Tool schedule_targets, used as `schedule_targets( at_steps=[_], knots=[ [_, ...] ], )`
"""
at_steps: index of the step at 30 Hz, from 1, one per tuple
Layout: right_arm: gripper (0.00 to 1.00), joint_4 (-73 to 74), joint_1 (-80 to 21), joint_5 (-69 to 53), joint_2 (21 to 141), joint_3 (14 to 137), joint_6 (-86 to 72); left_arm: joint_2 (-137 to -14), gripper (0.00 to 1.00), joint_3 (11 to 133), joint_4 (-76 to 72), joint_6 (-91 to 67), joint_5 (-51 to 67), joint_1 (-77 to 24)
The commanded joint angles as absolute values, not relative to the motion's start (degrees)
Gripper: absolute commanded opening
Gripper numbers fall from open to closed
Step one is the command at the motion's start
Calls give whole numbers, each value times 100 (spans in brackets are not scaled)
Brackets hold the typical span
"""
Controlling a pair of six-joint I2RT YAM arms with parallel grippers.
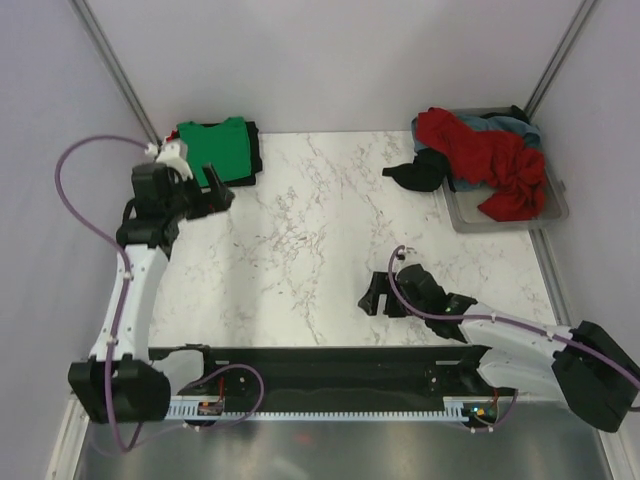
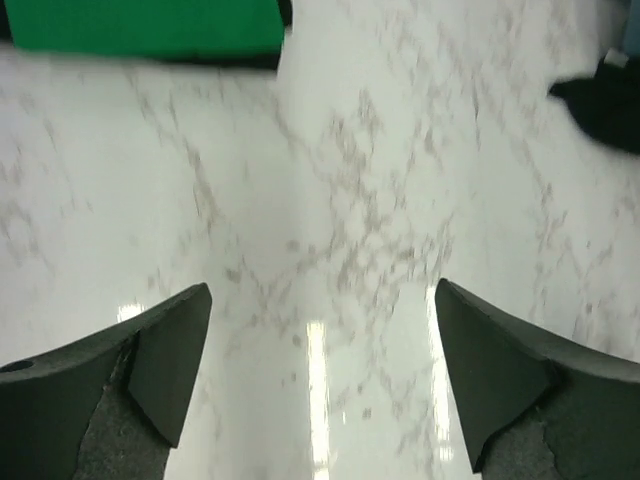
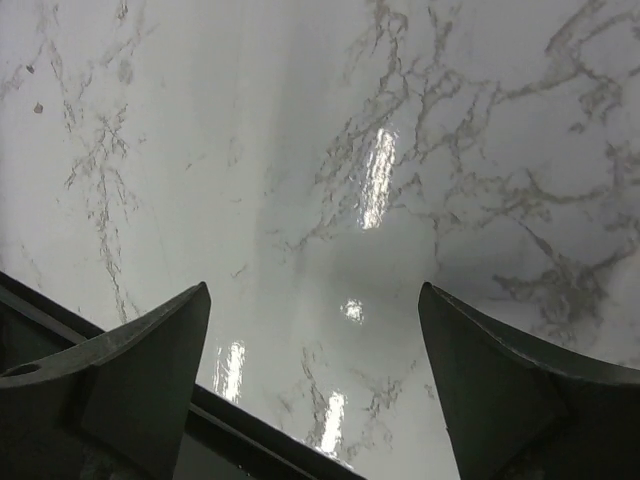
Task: Fold and stack the t-shirts
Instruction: Reset both grippers
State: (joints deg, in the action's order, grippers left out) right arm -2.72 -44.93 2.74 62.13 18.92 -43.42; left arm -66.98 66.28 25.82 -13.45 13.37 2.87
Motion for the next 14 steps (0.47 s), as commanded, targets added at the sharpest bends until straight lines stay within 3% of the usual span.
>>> schedule_targets(
  at_steps=[1,8,14],
  knots=[
    [93,1053,-4570,580,5591,2301,-4509,-5821,100,5575,3383,-1485,1609,299],
    [98,2170,-4597,861,4554,3304,-4526,-3553,100,4299,3367,-1889,1115,-176],
    [98,3242,-4605,1563,4350,4305,-4290,-3497,100,4175,3349,-1925,817,-483]
  ],
)
